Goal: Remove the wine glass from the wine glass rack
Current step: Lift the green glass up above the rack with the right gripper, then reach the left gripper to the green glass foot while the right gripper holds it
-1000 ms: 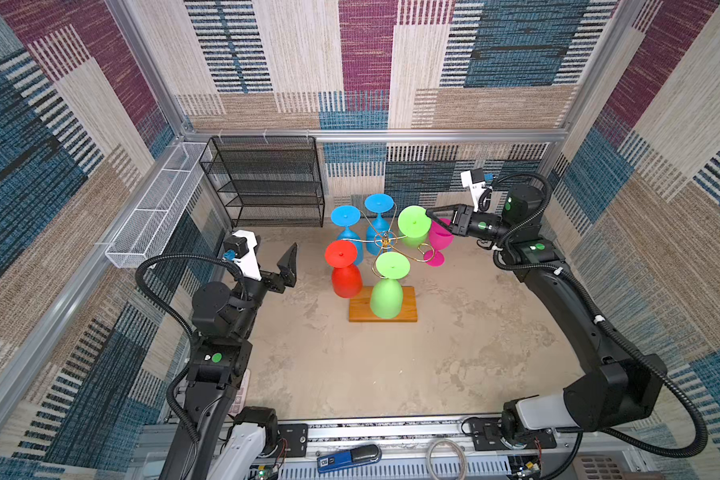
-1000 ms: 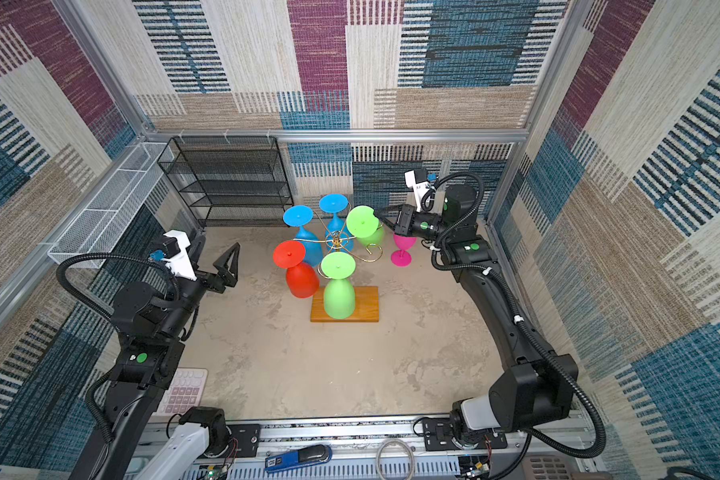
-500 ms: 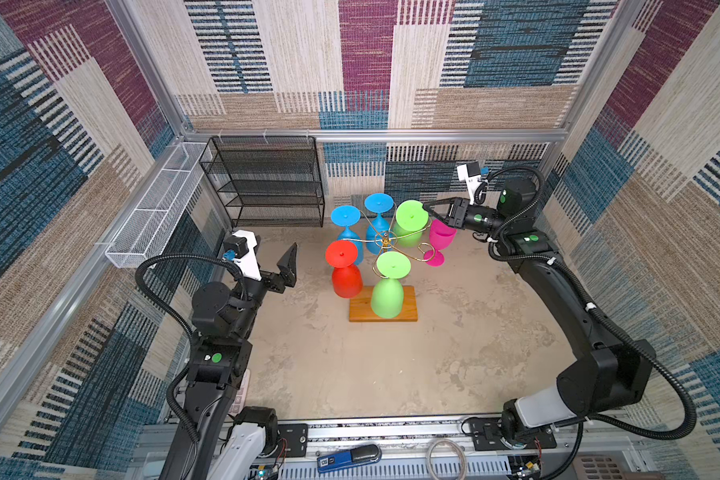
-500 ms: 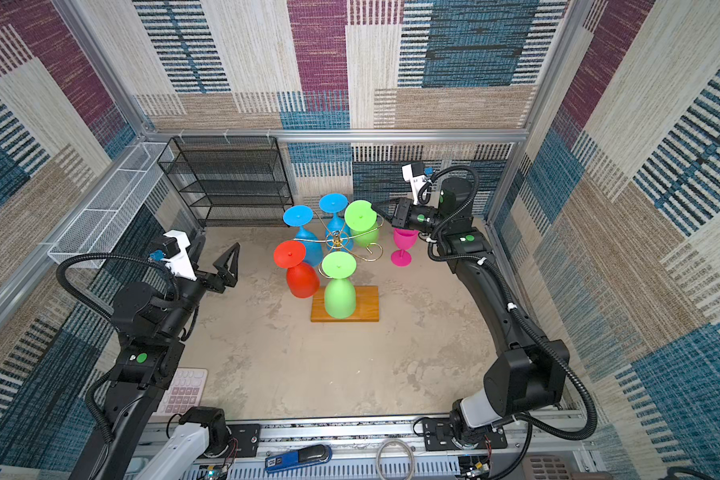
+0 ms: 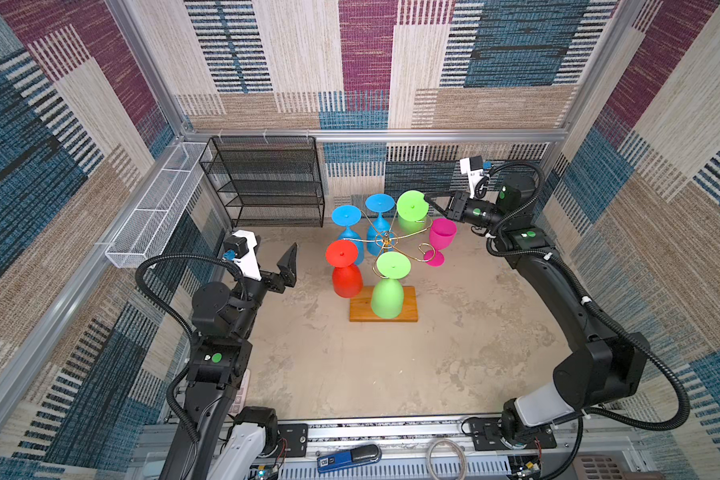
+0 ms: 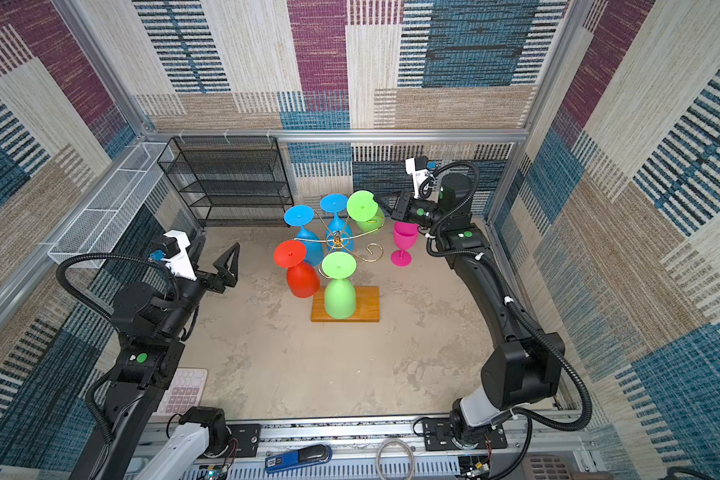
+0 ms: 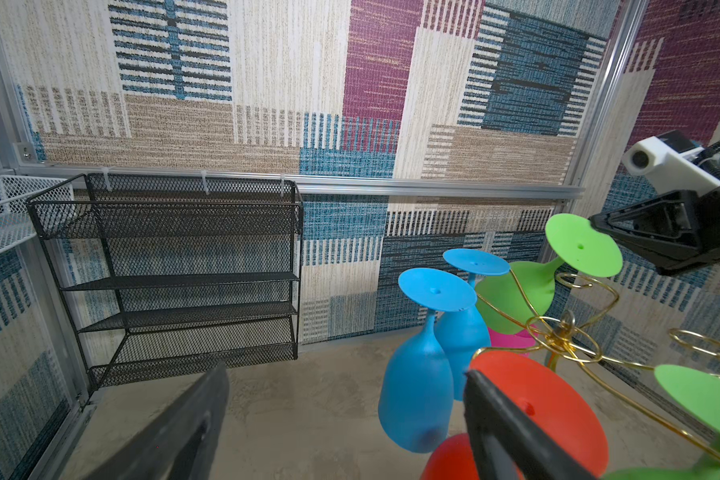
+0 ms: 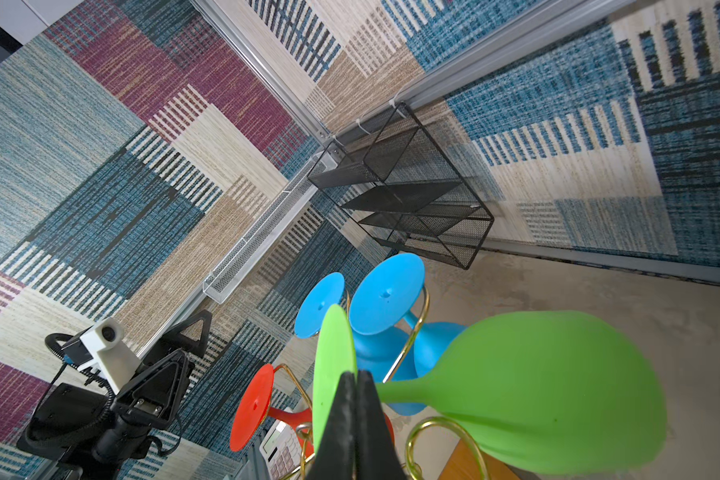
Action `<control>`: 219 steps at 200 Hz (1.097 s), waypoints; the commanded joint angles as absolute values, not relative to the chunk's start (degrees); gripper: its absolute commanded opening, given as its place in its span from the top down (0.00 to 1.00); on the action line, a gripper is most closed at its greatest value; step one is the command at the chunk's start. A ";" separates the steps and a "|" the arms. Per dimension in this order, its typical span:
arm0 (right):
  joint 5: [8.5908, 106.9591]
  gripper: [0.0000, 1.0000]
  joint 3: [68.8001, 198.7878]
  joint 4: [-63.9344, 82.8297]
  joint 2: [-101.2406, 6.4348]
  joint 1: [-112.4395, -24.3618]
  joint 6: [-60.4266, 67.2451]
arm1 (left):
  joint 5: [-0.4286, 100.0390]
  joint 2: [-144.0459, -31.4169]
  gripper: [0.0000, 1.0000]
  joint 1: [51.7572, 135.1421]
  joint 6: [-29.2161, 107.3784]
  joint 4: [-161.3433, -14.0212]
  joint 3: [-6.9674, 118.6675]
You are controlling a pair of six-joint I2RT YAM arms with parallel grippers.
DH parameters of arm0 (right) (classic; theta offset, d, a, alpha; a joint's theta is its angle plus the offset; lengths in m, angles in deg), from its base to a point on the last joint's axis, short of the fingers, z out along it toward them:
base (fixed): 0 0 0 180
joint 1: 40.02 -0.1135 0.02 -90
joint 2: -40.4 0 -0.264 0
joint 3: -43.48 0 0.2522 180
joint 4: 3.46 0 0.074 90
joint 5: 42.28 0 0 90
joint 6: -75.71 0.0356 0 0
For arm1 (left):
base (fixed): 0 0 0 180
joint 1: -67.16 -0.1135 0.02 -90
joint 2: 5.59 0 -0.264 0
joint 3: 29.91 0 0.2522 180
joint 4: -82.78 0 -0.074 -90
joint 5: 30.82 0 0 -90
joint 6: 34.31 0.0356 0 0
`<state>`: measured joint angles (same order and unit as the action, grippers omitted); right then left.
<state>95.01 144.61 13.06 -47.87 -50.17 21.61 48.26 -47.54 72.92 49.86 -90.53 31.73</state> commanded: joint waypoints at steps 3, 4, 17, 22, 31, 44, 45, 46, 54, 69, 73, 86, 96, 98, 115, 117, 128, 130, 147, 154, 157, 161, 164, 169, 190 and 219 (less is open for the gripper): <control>92.67 1.00 146.19 10.90 -48.20 -50.12 20.97 | 47.49 -47.51 0.09 72.79 49.28 -92.42 31.84; 92.61 1.00 146.23 10.95 -48.29 -50.12 20.92 | 47.45 -47.56 0.09 72.79 49.28 -92.38 31.84; 92.11 1.00 146.98 11.34 -48.65 -50.12 20.54 | 47.31 -47.51 0.10 72.80 49.02 -92.60 32.00; 91.87 1.00 147.34 11.75 -48.80 -50.07 20.31 | 47.35 -47.51 0.09 72.79 48.86 -92.74 31.96; 91.35 1.00 148.04 12.50 -48.98 -50.08 19.85 | 47.40 -47.54 0.10 72.80 48.62 -93.01 31.94; 90.46 1.00 148.45 13.25 -48.96 -50.04 19.27 | 47.40 -47.58 0.10 72.83 47.88 -93.17 32.27; 90.36 1.00 148.46 13.27 -48.88 -50.04 19.19 | 47.40 -47.59 0.10 72.81 47.83 -93.11 32.27; 90.27 1.00 148.47 13.36 -48.85 -50.04 19.15 | 47.36 -47.60 0.10 72.75 47.72 -93.08 32.36; 89.40 1.00 148.55 13.84 -48.66 -50.04 18.77 | 46.99 -47.74 0.10 72.78 47.25 -92.67 32.91; 87.61 1.00 148.65 15.09 -47.74 -50.04 17.57 | 45.81 -48.36 0.11 72.79 46.11 -92.19 34.34; 87.11 1.00 148.69 15.48 -47.54 -49.93 17.13 | 45.32 -48.56 0.11 72.79 45.78 -92.07 34.78; 85.68 1.00 148.66 16.67 -46.38 -49.87 15.86 | 43.29 -49.58 0.12 72.85 44.30 -91.58 36.85; 84.44 1.00 148.65 17.63 -45.38 -49.79 14.82 | 41.21 -50.78 0.13 72.82 42.43 -91.19 38.69; 84.26 1.00 148.65 17.89 -45.18 -49.78 14.61 | 40.82 -51.10 0.13 72.82 41.96 -91.06 39.33; 82.26 1.00 148.67 19.46 -43.19 -49.59 12.70 | 36.03 -54.34 0.20 72.79 37.14 -88.12 44.36; 82.09 1.00 148.72 19.64 -42.92 -49.60 12.56 | 35.29 -54.82 0.22 72.83 36.72 -87.81 44.99; 81.28 1.00 150.37 20.56 -41.97 -49.47 11.47 | 31.58 -57.48 0.27 72.79 33.45 -86.68 47.94; 81.21 1.00 150.59 20.75 -41.91 -49.43 11.33 | 30.74 -57.85 0.27 72.85 32.77 -86.71 48.37; 80.92 1.00 151.92 22.18 -41.03 -49.42 9.86 | 23.56 -61.86 0.34 72.83 25.93 -90.64 50.40; 80.85 1.00 152.22 22.29 -40.78 -49.42 9.47 | 20.73 -63.49 0.37 72.86 22.45 -93.65 50.95; 80.73 1.00 152.35 22.28 -40.57 -49.42 9.37 | 19.77 -64.14 0.37 72.87 21.20 -94.67 51.26; 80.70 1.00 152.42 22.29 -40.35 -49.40 9.16 | 18.49 -65.10 0.38 72.87 19.60 -95.57 51.87; 80.73 1.00 152.49 22.21 -40.15 -49.42 9.10 | 17.45 -65.82 0.39 72.87 18.59 -96.23 52.33; 80.76 1.00 152.47 22.00 -39.92 -49.42 8.80 | 15.72 -66.96 0.41 72.96 16.83 -97.23 53.30; 81.74 1.00 152.60 21.27 -38.98 -49.42 7.64 | 10.42 -71.32 0.46 73.80 9.43 -103.67 55.70; 83.48 1.00 152.65 19.93 -38.13 -49.42 6.32 | 5.19 -76.60 0.52 75.95 3.31 -108.89 59.66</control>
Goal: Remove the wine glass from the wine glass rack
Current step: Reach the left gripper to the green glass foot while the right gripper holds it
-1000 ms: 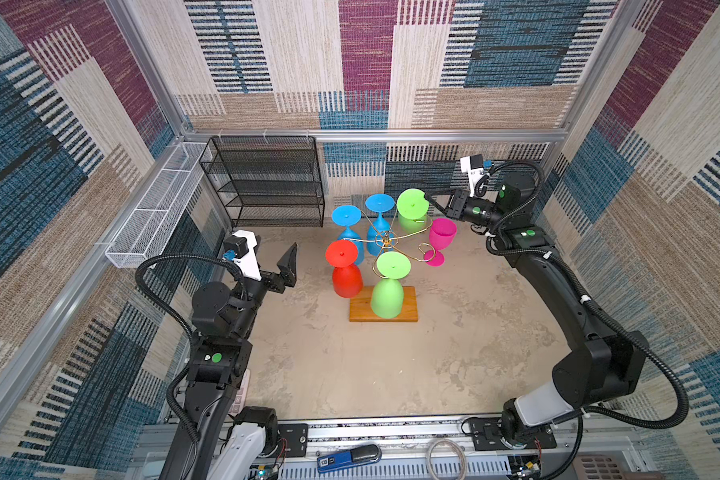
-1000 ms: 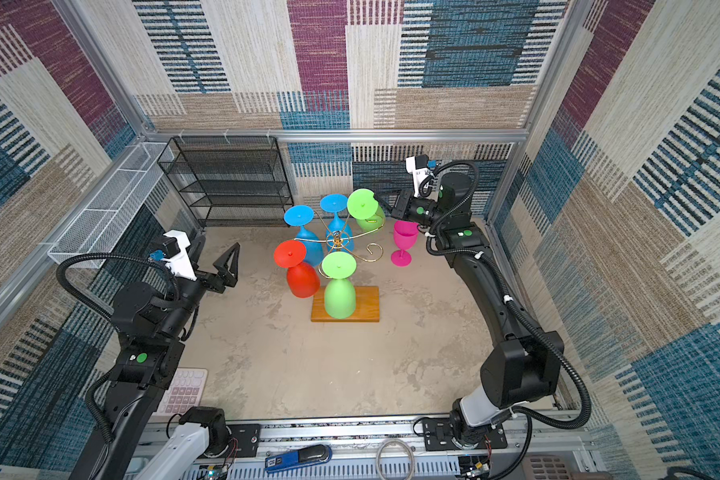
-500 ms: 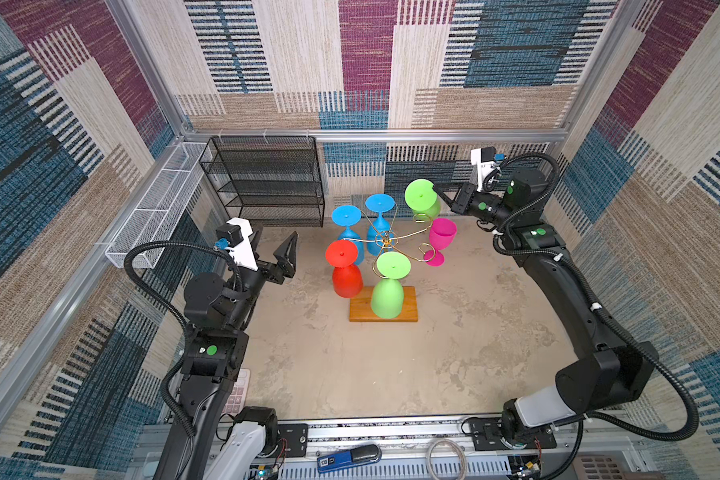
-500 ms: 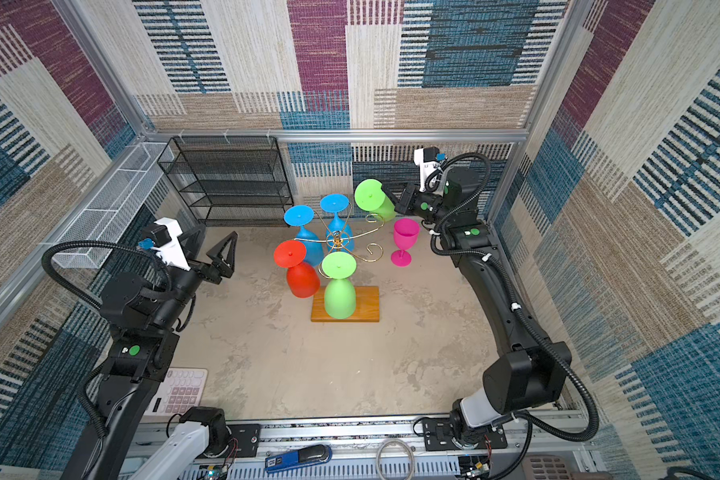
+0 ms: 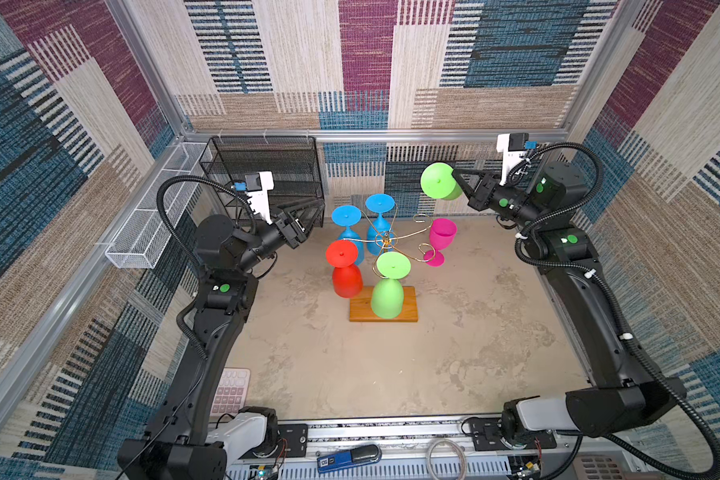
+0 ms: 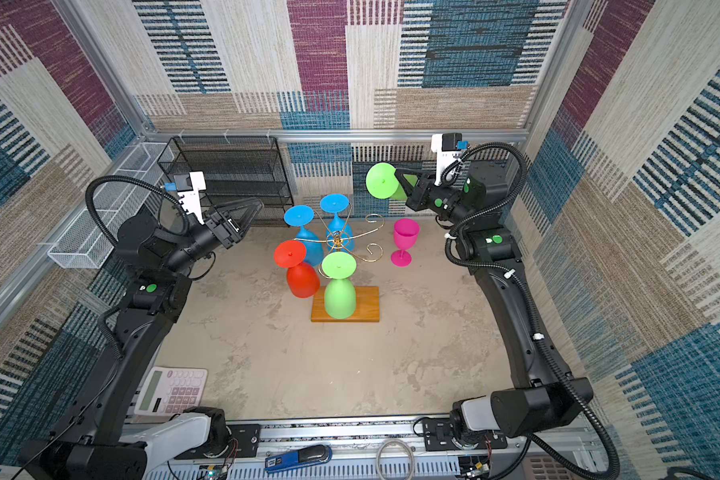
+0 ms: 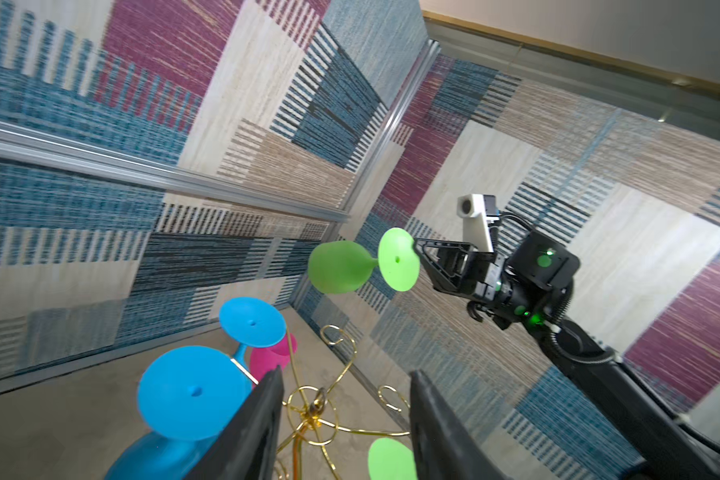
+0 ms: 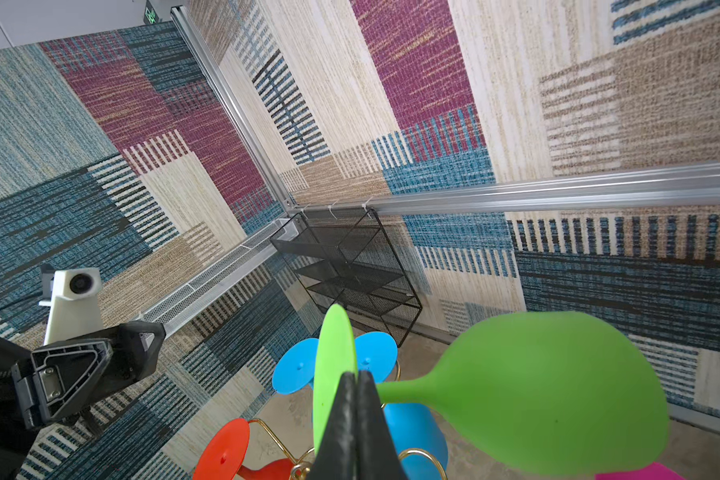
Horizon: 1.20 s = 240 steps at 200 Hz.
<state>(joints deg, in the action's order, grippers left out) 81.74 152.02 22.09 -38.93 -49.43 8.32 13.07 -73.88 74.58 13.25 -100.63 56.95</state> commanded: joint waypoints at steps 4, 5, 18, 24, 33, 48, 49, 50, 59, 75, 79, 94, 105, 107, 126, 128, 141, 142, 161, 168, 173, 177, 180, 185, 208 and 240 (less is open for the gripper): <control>83.66 1.00 152.75 19.82 -38.04 -49.42 6.13 | 4.75 -77.16 0.53 76.37 2.95 -108.87 60.41; 83.71 1.00 152.77 19.76 -38.02 -49.42 6.12 | 4.68 -77.28 0.53 76.51 2.91 -108.87 60.54; 84.59 1.00 152.96 19.23 -37.87 -49.42 5.80 | 4.02 -79.04 0.54 78.16 2.25 -108.89 62.33; 85.08 1.00 153.20 18.92 -37.83 -49.40 5.83 | 3.90 -79.80 0.54 79.16 2.33 -108.91 63.03; 85.84 1.00 153.39 18.51 -37.67 -49.42 5.90 | 3.53 -80.94 0.54 80.55 2.49 -108.87 64.05; 87.33 1.00 153.78 17.56 -37.64 -49.42 6.34 | 2.30 -83.17 0.56 82.25 2.52 -108.85 65.93; 87.52 1.00 153.76 17.53 -37.64 -49.42 6.35 | 2.22 -83.32 0.56 82.35 2.52 -108.85 66.02; 87.62 1.00 153.80 17.52 -37.69 -49.42 6.36 | 2.13 -83.48 0.56 82.40 2.52 -108.90 66.11; 88.84 1.00 154.22 17.27 -37.78 -49.42 6.61 | 2.52 -84.32 0.57 83.29 2.27 -108.86 66.67; 90.58 1.00 154.15 16.10 -37.65 -49.74 7.22 | 3.96 -85.50 0.58 84.40 2.34 -108.86 67.01; 91.05 1.00 154.11 15.79 -37.57 -49.92 7.25 | 4.29 -85.76 0.58 84.72 2.33 -108.86 67.23; 91.64 1.00 153.99 15.15 -37.48 -50.90 7.03 | 4.38 -87.23 0.59 85.97 1.95 -108.94 68.35; 92.10 1.00 154.06 14.96 -37.49 -51.90 6.49 | 4.16 -88.36 0.59 86.91 1.88 -109.06 69.41; 92.15 1.00 154.09 14.96 -37.54 -52.09 6.46 | 4.16 -88.55 0.59 87.08 1.85 -109.11 69.58; 92.11 1.00 154.22 14.89 -37.64 -53.61 5.86 | 4.21 -90.29 0.59 88.70 0.93 -110.80 71.10; 92.11 1.00 154.33 14.87 -37.69 -53.76 5.82 | 4.13 -90.49 0.59 88.76 0.76 -111.04 71.36; 92.11 1.00 154.60 14.70 -37.89 -54.62 5.69 | 3.71 -91.89 0.60 89.60 -0.54 -112.43 72.54; 92.11 1.00 154.61 14.69 -37.90 -54.66 5.67 | 3.62 -92.03 0.60 89.67 -0.64 -112.54 72.62; 92.40 1.00 155.28 14.69 -38.29 -55.87 5.62 | 3.62 -93.77 0.62 90.52 -2.83 -115.29 73.63; 92.59 1.00 155.49 14.69 -38.42 -56.24 5.60 | 3.55 -94.40 0.62 90.75 -3.63 -116.33 73.96; 92.62 1.00 155.59 14.69 -38.49 -56.56 5.61 | 3.55 -94.79 0.63 90.91 -4.12 -117.07 74.24; 92.60 1.00 155.67 14.65 -38.46 -56.71 5.62 | 3.45 -95.09 0.63 91.05 -4.47 -117.42 74.48; 92.63 1.00 155.68 14.61 -38.46 -56.81 5.64 | 3.39 -95.29 0.64 91.10 -4.70 -117.71 74.65; 92.60 1.00 155.75 14.52 -38.57 -57.10 5.65 | 3.44 -95.66 0.64 91.28 -4.90 -117.93 74.87; 92.63 1.00 155.77 14.52 -38.62 -57.83 5.73 | 3.68 -96.71 0.66 91.94 -5.20 -117.92 75.51; 92.37 1.00 154.99 14.10 -38.78 -58.80 5.96 | 3.99 -97.41 0.67 92.44 -6.39 -120.81 75.82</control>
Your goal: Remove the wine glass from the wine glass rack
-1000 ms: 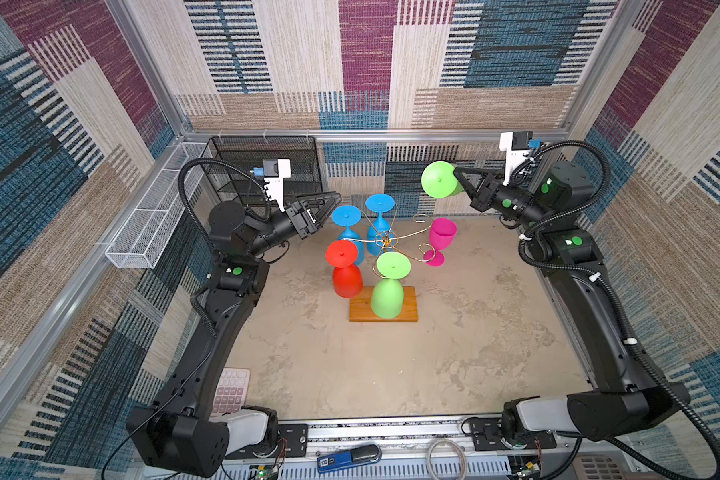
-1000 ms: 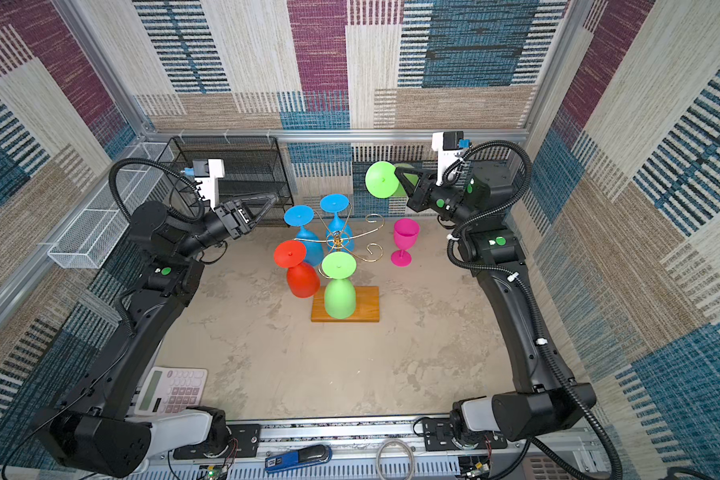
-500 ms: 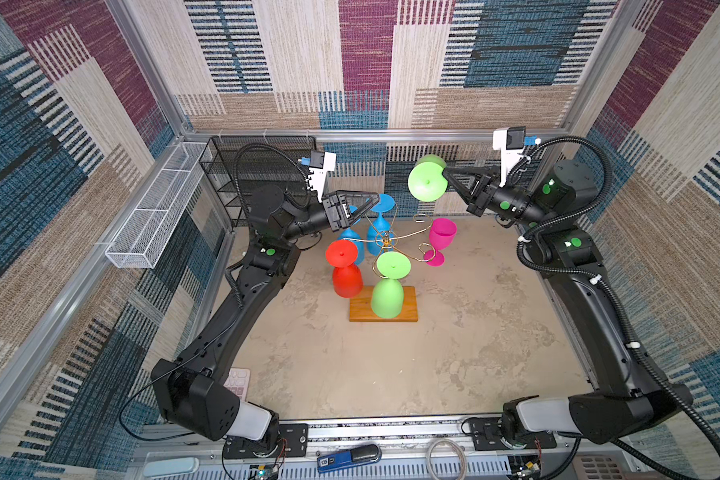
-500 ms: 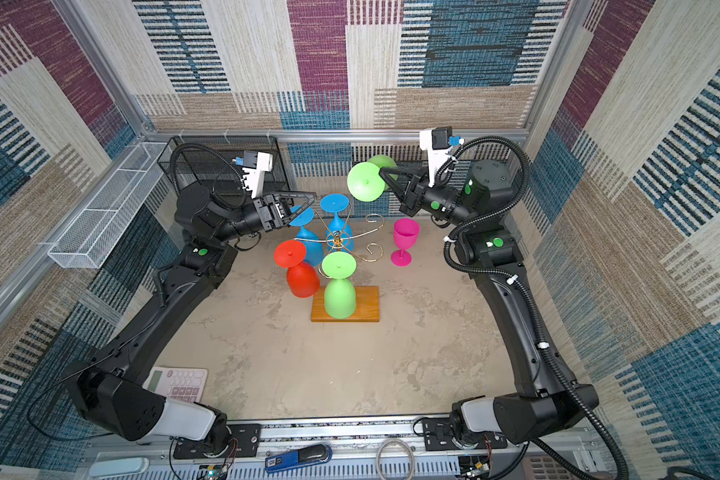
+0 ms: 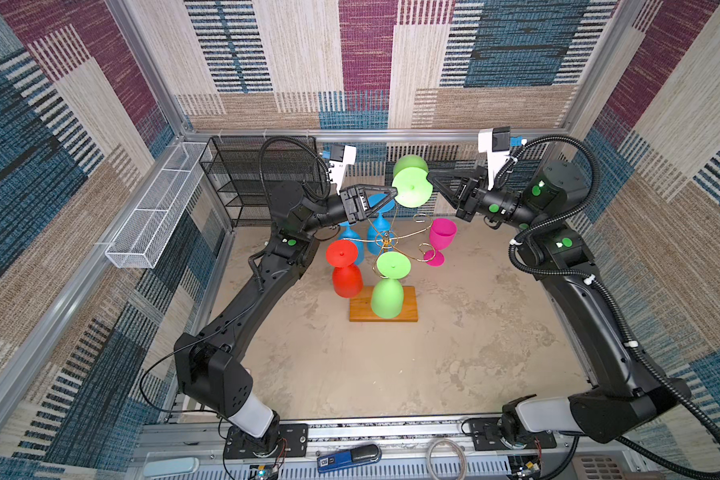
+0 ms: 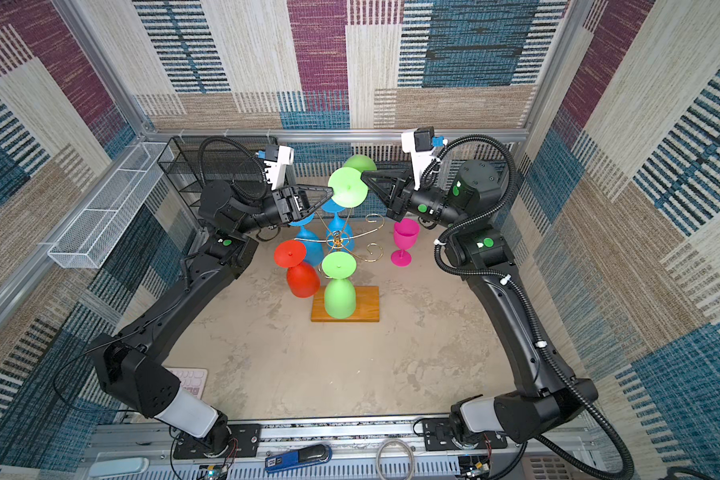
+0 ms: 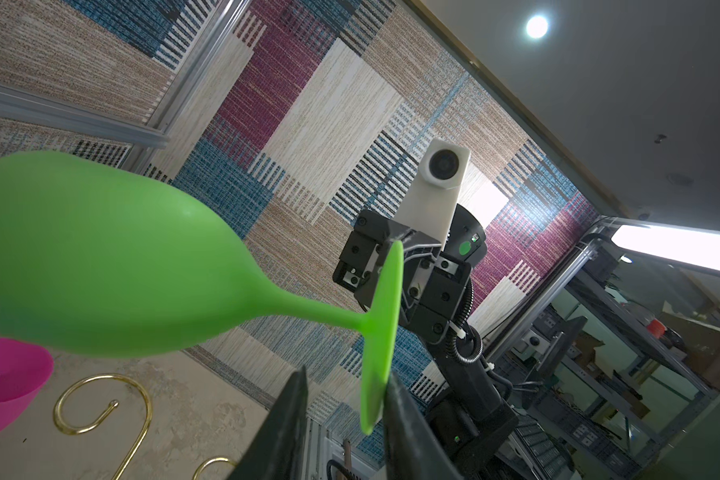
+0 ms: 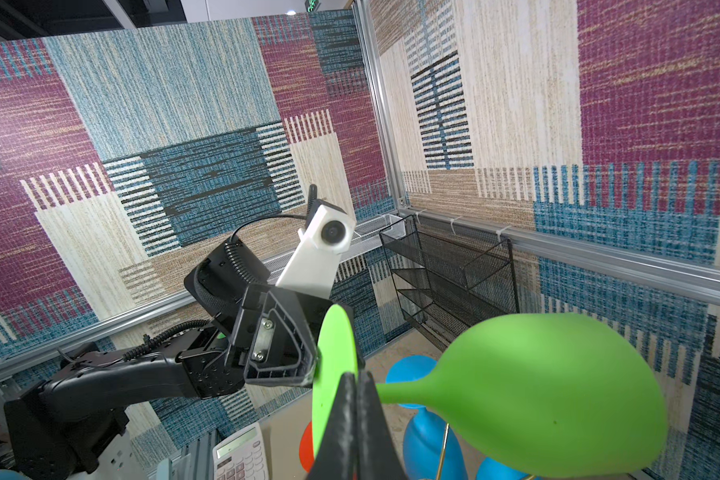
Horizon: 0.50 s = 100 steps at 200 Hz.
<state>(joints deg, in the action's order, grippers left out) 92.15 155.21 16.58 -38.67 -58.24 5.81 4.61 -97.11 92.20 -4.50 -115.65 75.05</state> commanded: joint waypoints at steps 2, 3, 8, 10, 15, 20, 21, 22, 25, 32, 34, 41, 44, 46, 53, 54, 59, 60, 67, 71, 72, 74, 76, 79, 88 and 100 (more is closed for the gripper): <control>92.37 1.00 154.91 14.02 -38.77 -58.84 6.00 | 4.03 -97.43 0.67 92.46 -6.44 -120.81 75.86; 92.33 1.00 154.90 13.96 -38.78 -58.88 6.01 | 4.00 -97.43 0.67 92.47 -6.44 -120.82 75.86; 92.37 1.00 154.78 13.82 -38.88 -59.00 6.03 | 3.98 -97.51 0.67 92.56 -6.49 -120.82 76.02; 92.37 1.00 154.73 13.75 -38.86 -59.13 6.06 | 3.98 -97.54 0.68 92.60 -6.53 -120.82 76.04; 92.43 1.00 154.70 13.66 -38.96 -59.22 6.08 | 3.99 -97.59 0.68 92.62 -6.55 -120.77 76.26; 92.37 1.00 154.63 13.56 -38.96 -59.36 6.04 | 4.01 -97.65 0.69 92.73 -6.50 -120.73 76.36; 92.37 1.00 154.63 13.56 -38.96 -59.36 6.03 | 4.00 -97.63 0.69 92.73 -6.47 -120.73 76.42; 92.37 1.00 154.58 13.51 -38.96 -59.36 6.06 | 4.03 -97.62 0.69 92.73 -6.51 -120.73 76.41; 92.37 1.00 154.54 13.47 -38.99 -59.46 6.14 | 4.05 -97.75 0.70 92.81 -6.62 -120.79 76.40; 92.37 1.00 154.54 13.37 -39.10 -59.63 6.14 | 4.03 -97.74 0.71 92.87 -6.79 -120.89 76.58; 92.37 1.00 154.54 13.37 -39.20 -59.62 6.11 | 3.99 -97.73 0.72 92.90 -6.87 -120.92 76.58; 92.37 1.00 154.54 13.37 -39.31 -59.71 6.10 | 4.00 -97.87 0.74 92.91 -7.19 -121.26 76.67; 92.33 1.00 154.51 13.37 -39.32 -59.78 6.07 | 3.98 -97.84 0.75 92.91 -7.36 -121.40 76.67; 92.29 1.00 154.51 13.37 -39.32 -59.86 6.03 | 4.05 -97.84 0.76 92.91 -7.47 -121.49 76.71; 92.27 1.00 154.54 13.44 -39.38 -59.94 5.97 | 3.97 -97.81 0.78 92.99 -7.87 -122.05 76.73; 92.23 1.00 154.54 13.45 -39.35 -59.96 5.99 | 3.98 -97.84 0.79 93.00 -7.95 -122.14 76.74; 92.19 1.00 154.39 13.46 -39.32 -59.97 5.93 | 3.90 -97.93 0.81 93.00 -8.30 -122.46 76.73; 92.19 1.00 154.42 13.46 -39.32 -59.92 5.93 | 3.90 -97.95 0.81 93.00 -8.34 -122.52 76.74; 92.02 1.00 154.45 13.46 -39.31 -59.91 5.85 | 3.86 -97.96 0.83 93.00 -8.70 -123.04 76.69; 91.95 1.00 154.33 13.46 -39.24 -59.89 5.91 | 3.74 -97.91 0.85 93.00 -8.78 -123.18 76.70; 91.94 1.00 154.30 13.46 -39.23 -59.93 5.92 | 3.74 -97.93 0.85 93.00 -8.80 -123.23 76.72; 91.93 1.00 154.28 13.48 -39.23 -59.89 5.92 | 3.65 -97.91 0.86 93.00 -8.82 -123.33 76.70; 91.93 1.00 154.34 13.47 -39.23 -59.95 5.92 | 3.64 -97.95 0.87 93.00 -8.82 -123.31 76.69; 91.87 1.00 154.36 13.53 -39.08 -59.97 5.83 | 3.59 -97.95 0.89 92.98 -8.82 -123.20 76.67; 91.89 1.00 154.27 13.63 -39.01 -60.01 5.75 | 3.62 -97.92 0.94 92.98 -8.82 -123.28 76.74; 91.89 1.00 154.26 13.81 -38.97 -59.97 5.60 | 3.50 -97.87 1.00 92.95 -9.28 -123.77 76.68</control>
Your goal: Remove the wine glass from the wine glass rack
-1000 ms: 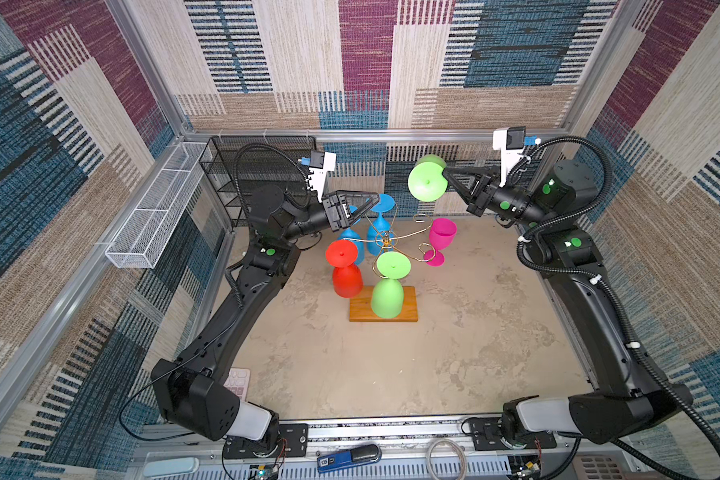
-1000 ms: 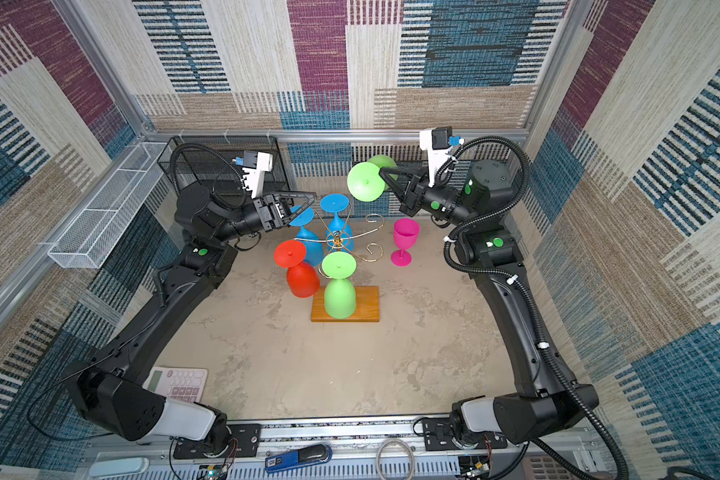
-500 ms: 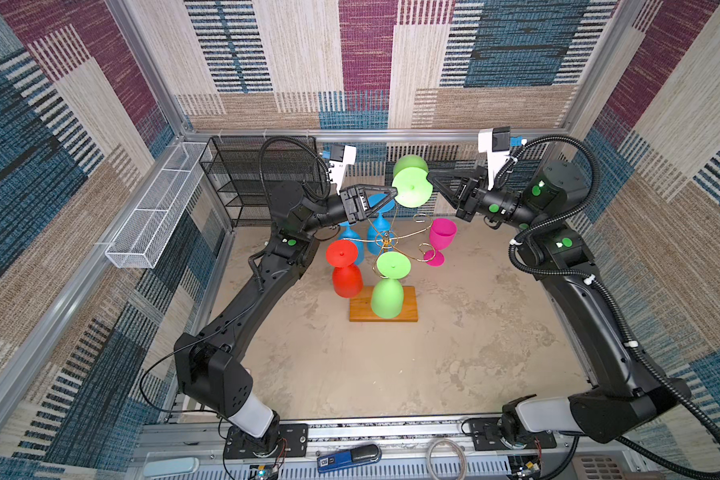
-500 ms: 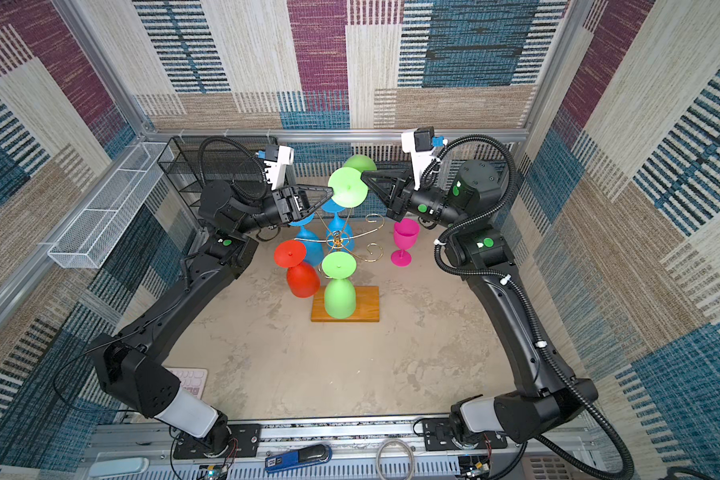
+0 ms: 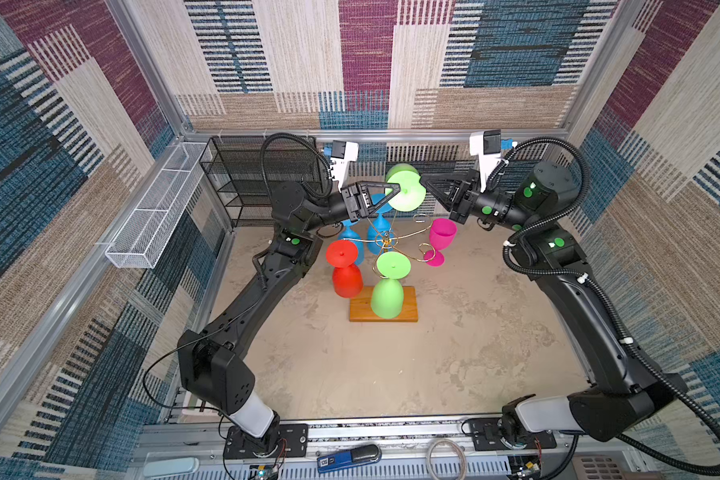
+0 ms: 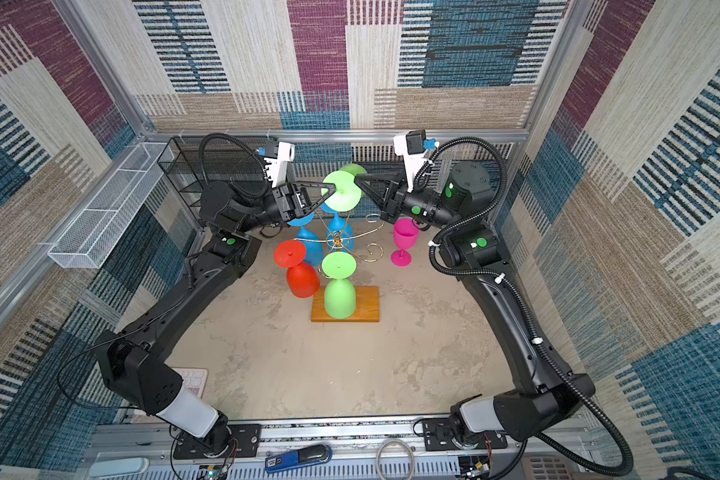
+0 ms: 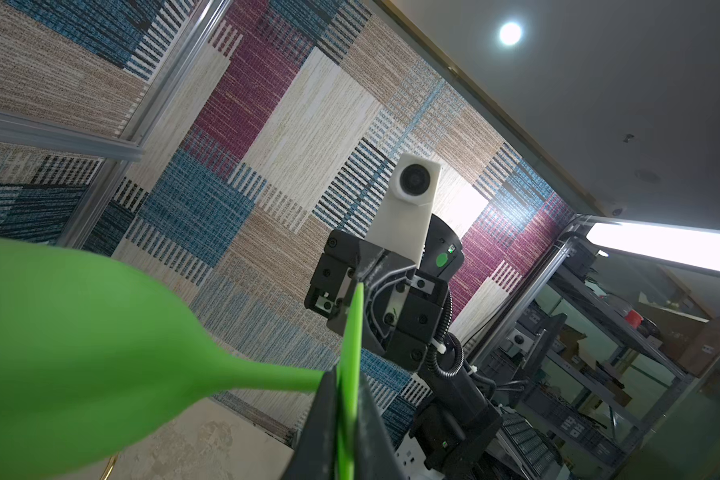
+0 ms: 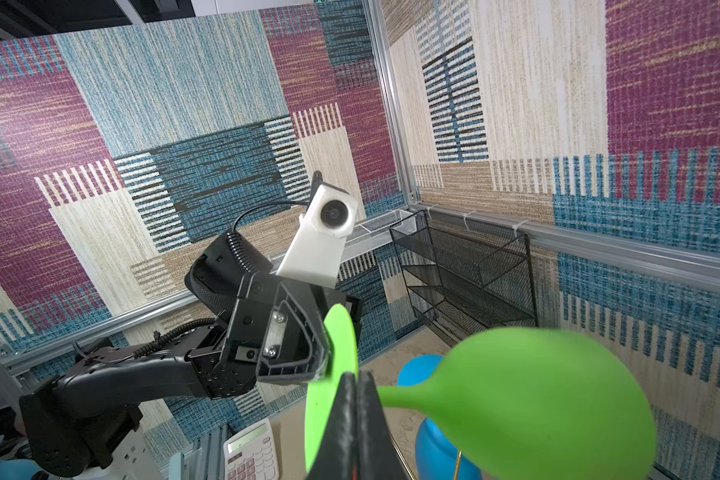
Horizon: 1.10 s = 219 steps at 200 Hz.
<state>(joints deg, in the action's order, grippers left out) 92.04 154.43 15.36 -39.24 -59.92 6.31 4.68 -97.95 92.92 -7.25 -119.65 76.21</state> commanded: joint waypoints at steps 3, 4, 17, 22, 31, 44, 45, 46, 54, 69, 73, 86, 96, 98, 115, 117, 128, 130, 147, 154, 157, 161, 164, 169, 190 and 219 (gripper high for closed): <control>91.87 1.00 154.27 13.89 -38.95 -60.04 5.61 | 3.46 -97.79 1.00 92.88 -9.47 -124.01 76.74; 91.81 1.00 154.27 13.94 -38.96 -60.05 5.59 | 3.50 -97.74 1.00 92.90 -9.50 -124.04 76.75; 91.41 1.00 154.23 14.31 -38.71 -59.98 5.28 | 3.74 -97.63 1.00 92.91 -10.32 -124.89 76.70; 91.21 1.00 154.12 14.35 -38.55 -59.97 5.16 | 3.95 -97.51 1.00 92.91 -10.66 -125.12 76.71; 90.51 0.99 154.01 14.53 -38.22 -59.98 4.89 | 4.45 -97.29 1.00 92.80 -11.03 -125.14 76.75; 88.81 0.78 153.96 15.81 -37.47 -60.01 3.60 | 5.53 -96.75 1.00 92.45 -11.66 -124.89 76.69; 88.61 0.76 153.94 15.95 -37.38 -59.99 3.44 | 5.63 -96.65 1.00 92.42 -11.69 -124.92 76.68; 88.51 0.75 153.89 16.07 -37.30 -59.98 3.28 | 5.73 -96.65 1.00 92.36 -11.75 -124.89 76.71; 86.57 0.59 153.24 16.57 -36.25 -60.01 2.13 | 6.58 -96.19 1.00 92.07 -12.02 -124.50 76.64; 82.75 0.34 151.40 17.63 -33.87 -59.97 -2.07 | 8.18 -95.38 1.00 91.36 -12.42 -122.76 76.71; 81.27 0.30 150.91 18.03 -33.02 -59.97 -3.69 | 8.43 -95.18 1.00 91.08 -12.50 -122.13 76.72; 76.10 0.23 147.56 17.58 -30.19 -60.02 -7.54 | 9.23 -94.76 1.00 90.35 -12.98 -120.06 77.04; 74.31 0.18 144.09 15.36 -28.04 -60.01 -10.12 | 9.70 -94.56 1.00 89.80 -14.12 -119.41 77.10; 74.14 0.17 143.62 14.73 -27.64 -59.98 -10.54 | 9.85 -94.58 1.00 89.76 -14.41 -119.41 77.10; 74.52 0.07 139.59 10.82 -25.99 -60.02 -12.61 | 9.79 -94.72 1.00 89.38 -17.73 -121.40 77.27; 74.48 0.06 139.35 10.63 -26.05 -60.05 -12.68 | 9.78 -94.78 1.00 89.33 -18.19 -121.67 77.27; 74.40 0.00 138.43 9.42 -26.34 -60.29 -13.83 | 9.87 -94.85 1.00 89.23 -20.03 -122.61 77.50; 74.32 0.00 138.32 9.20 -26.47 -60.38 -14.11 | 9.94 -94.88 1.00 89.22 -20.28 -122.65 77.53; 72.53 0.01 137.45 7.25 -27.24 -61.99 -16.80 | 10.06 -94.48 1.00 89.05 -21.47 -122.70 77.42; 71.26 0.01 137.16 6.44 -27.65 -63.08 -18.44 | 10.13 -94.17 1.00 88.89 -21.65 -122.68 77.21; 70.88 0.01 137.13 6.19 -27.75 -63.59 -19.16 | 10.20 -94.11 1.00 88.87 -21.66 -122.61 77.13; 70.14 0.01 137.13 5.92 -27.97 -64.25 -20.09 | 10.31 -93.97 1.00 88.81 -21.57 -122.43 77.03; 69.73 0.01 137.13 5.64 -28.15 -64.73 -20.76 | 10.32 -93.86 1.00 88.79 -21.49 -122.39 76.95; 69.14 0.01 137.13 5.21 -28.48 -65.39 -21.70 | 10.47 -93.63 1.00 88.70 -21.39 -121.92 76.79; 66.79 0.01 137.09 2.88 -29.75 -68.10 -25.05 | 10.92 -93.09 1.00 88.52 -21.54 -121.54 76.20; 63.59 0.01 137.41 0.46 -32.39 -69.99 -28.84 | 10.90 -93.04 1.00 88.01 -23.40 -122.72 76.18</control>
<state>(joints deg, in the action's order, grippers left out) 67.54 137.14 5.15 -30.76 -69.05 -23.81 10.32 -93.31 88.33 -21.11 -120.04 76.27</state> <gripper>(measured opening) 0.993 0.064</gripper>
